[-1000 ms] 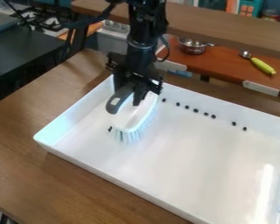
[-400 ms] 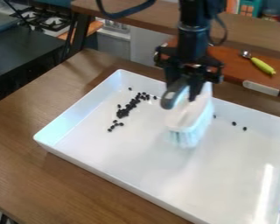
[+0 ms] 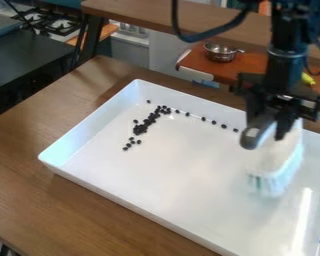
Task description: Sweep into pile
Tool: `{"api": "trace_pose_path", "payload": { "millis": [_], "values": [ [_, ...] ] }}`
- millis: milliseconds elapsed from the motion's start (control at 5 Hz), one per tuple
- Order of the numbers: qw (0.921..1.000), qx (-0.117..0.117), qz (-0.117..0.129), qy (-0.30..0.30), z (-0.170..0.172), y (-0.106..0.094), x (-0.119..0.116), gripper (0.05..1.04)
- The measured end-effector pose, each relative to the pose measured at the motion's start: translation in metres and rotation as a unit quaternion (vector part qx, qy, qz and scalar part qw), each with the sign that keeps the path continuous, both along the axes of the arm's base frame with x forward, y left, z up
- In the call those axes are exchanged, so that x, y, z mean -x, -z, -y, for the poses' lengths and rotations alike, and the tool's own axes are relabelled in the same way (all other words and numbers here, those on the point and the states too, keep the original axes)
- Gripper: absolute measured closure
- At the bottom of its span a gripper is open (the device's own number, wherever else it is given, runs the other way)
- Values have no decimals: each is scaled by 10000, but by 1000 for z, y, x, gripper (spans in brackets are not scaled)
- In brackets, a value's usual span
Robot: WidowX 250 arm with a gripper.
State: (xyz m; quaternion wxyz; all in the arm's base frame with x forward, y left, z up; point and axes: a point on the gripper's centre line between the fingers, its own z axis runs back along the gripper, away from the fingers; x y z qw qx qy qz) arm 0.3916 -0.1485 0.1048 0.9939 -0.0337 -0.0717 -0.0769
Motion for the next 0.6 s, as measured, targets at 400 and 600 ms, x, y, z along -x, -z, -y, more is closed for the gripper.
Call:
{"api": "trace_pose_path", "payload": {
  "millis": [400, 600],
  "values": [
    [9998, -124, -121, -80, 26, 17, -11, 584],
    [9996, -152, -75, -219, 27, 17, -15, 584]
  ]
}}
